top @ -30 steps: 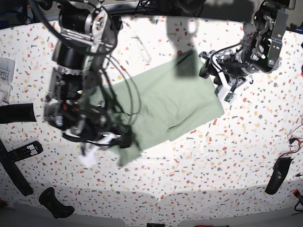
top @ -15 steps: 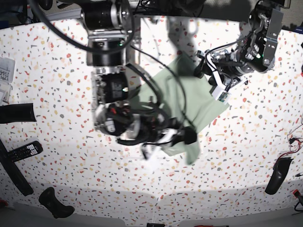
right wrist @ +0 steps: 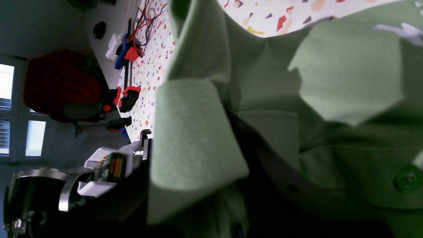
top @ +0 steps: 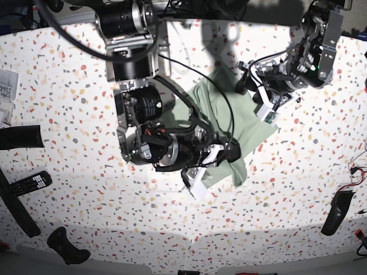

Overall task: Fold the T-shirt properly
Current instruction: 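Lift the right gripper's end and fold it over toward the left gripper, then lower the folded end onto the stack and flatten it with both grippers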

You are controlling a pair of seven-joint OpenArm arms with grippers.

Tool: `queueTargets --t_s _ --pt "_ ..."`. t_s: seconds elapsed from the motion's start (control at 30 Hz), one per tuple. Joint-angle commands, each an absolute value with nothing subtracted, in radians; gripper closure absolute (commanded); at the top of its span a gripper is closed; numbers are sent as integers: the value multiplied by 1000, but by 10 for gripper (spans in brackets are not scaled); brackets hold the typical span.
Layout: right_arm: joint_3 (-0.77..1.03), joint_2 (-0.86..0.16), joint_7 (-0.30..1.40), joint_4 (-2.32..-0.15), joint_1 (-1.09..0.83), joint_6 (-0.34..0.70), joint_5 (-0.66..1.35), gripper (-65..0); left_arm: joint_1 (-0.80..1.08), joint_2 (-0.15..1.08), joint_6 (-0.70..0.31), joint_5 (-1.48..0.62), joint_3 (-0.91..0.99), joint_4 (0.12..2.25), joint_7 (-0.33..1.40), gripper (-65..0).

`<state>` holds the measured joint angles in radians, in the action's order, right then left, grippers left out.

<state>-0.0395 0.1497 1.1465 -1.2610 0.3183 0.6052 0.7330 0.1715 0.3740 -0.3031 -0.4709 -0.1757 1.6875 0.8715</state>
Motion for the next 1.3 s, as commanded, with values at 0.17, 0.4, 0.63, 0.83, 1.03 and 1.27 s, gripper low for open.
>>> queueTargets --t_s 0.17,0.4,0.63,0.83,1.03,1.27 --pt "-43 157 1132 -1279 339 611 760 0 154 384 -263 -393 -171 1741 918 -296" --pt "-43 157 1131 -1279 325 632 768 0 149 385 -254 -348 -171 1947 979 -296" --pt "-43 157 1131 -1279 318 665 912 0 149 385 -249 -109 -171 2090 981 -296" --pt "-43 157 1131 -1279 318 683 932 -270 149 385 -201 14 -171 2093 1026 -296" --pt "-43 157 1130 -1279 326 685 1029 -276 149 385 -189 26 -171 2093 1025 -296" --pt "-41 157 1115 -1279 403 698 1118 -276 149 385 -163 26 -171 2093 1024 -296"
